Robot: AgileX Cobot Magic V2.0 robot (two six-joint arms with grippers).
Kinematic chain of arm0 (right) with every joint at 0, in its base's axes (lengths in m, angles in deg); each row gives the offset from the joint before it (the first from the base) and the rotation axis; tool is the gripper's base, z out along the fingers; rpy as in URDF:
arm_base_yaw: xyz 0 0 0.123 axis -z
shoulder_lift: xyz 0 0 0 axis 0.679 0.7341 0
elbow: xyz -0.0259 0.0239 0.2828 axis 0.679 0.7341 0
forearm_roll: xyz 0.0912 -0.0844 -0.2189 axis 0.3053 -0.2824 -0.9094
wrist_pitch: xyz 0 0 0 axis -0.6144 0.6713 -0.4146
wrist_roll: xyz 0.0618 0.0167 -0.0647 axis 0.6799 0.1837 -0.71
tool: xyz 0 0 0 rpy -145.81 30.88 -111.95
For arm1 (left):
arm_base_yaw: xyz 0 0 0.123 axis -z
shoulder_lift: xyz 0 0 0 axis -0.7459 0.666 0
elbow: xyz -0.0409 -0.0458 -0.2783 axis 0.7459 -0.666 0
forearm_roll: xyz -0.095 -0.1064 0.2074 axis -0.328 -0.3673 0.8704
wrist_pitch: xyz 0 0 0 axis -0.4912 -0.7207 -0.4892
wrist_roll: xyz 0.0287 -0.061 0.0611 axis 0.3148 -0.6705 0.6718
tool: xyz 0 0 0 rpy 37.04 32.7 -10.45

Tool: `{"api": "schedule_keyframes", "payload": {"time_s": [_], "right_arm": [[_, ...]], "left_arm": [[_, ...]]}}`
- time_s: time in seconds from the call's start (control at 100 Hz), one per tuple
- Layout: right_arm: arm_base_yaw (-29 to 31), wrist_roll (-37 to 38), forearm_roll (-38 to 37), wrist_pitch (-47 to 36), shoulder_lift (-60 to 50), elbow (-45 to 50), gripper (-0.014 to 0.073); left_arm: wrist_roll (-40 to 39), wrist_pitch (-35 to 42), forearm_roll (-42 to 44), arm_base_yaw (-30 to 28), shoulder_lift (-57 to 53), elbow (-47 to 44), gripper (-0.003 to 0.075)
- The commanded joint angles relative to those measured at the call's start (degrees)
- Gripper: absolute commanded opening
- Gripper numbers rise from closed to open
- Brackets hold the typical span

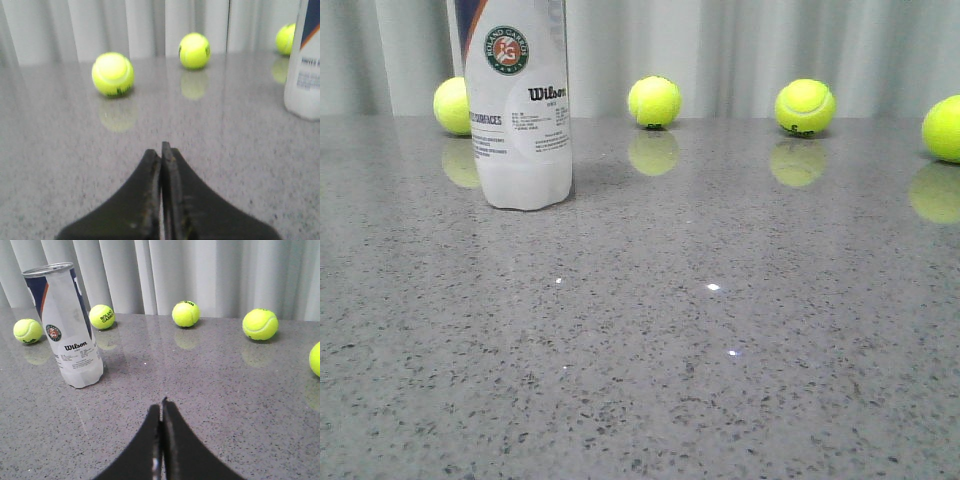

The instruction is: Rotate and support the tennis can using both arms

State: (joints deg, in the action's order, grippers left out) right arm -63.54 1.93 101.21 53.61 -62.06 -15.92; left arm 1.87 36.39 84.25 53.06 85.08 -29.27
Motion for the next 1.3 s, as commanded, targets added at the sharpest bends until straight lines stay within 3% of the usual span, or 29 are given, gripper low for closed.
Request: {"api": "schedule_keyframes", "payload": {"time_s": [0.0,1.11,1.29], "right_arm": [[0.22,-0.52,-0.17,-4.10,0.52,-1.39,-0.0060],[0.22,-0.52,-0.17,-4.16,0.52,-1.39,-0.0060],[1.27,-0.52,-2.44,-13.04,0.52,2.24,-0.0060]], "left_arm": [[-0.59,4.85,-0.77,-0.13,-1.64,-2.36,-0.0018],[-0.59,6.42,-0.77,-0.02,-1.83,-2.47,-0.0018],[-0.59,6.42,-0.77,-0.02,-1.83,-2.47,-0.0018]]}}
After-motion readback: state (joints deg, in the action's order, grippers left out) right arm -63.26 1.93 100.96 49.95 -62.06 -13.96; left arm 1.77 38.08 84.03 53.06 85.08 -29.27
